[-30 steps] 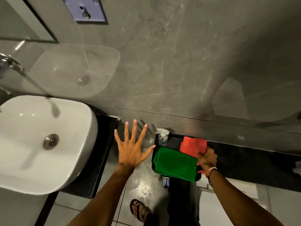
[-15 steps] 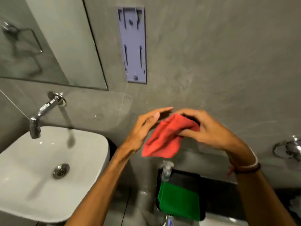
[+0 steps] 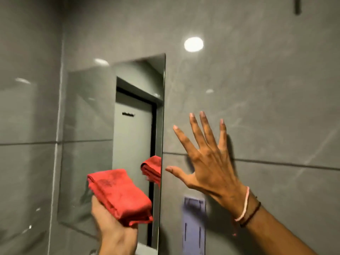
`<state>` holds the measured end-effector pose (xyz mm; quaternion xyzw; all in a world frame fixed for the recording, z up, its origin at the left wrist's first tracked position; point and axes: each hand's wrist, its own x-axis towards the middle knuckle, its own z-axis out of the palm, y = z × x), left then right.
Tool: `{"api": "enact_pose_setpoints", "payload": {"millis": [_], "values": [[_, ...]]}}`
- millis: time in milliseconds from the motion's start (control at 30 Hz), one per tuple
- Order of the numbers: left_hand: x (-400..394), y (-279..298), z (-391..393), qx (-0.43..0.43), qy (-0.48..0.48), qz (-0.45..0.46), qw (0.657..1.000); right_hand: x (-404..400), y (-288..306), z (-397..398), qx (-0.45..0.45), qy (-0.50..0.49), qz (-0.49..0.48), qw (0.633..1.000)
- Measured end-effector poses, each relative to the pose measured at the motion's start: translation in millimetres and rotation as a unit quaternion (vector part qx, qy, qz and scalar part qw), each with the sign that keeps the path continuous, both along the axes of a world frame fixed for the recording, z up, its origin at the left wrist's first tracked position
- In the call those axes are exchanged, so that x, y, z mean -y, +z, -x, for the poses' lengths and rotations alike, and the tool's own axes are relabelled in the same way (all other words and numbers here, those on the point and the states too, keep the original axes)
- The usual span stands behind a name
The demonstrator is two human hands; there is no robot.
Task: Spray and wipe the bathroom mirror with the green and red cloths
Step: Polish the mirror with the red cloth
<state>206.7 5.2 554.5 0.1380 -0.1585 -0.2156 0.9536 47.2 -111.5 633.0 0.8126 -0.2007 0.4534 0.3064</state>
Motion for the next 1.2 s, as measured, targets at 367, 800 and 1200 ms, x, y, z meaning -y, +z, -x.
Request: {"api": "enact_pose_setpoints", "payload": {"millis": [367,800,1200], "values": [[104.6,248.4,-39.9,0.509,0.536,-0.184,0.648,43.5,110.2,-38.0,0.054,-0.112,0.092,0.988],[105.2,280.8,-148.0,0.599,0.661,-0.209,0.401,82.2,111.0,-88.0,0.122,-0.121,0.2,0.965],[55.9,176.9,-388.0,0.253,0.518,-0.427,0.697,114.4,118.4,-101.9,0.137,-0.106,0.196,0.965]]}}
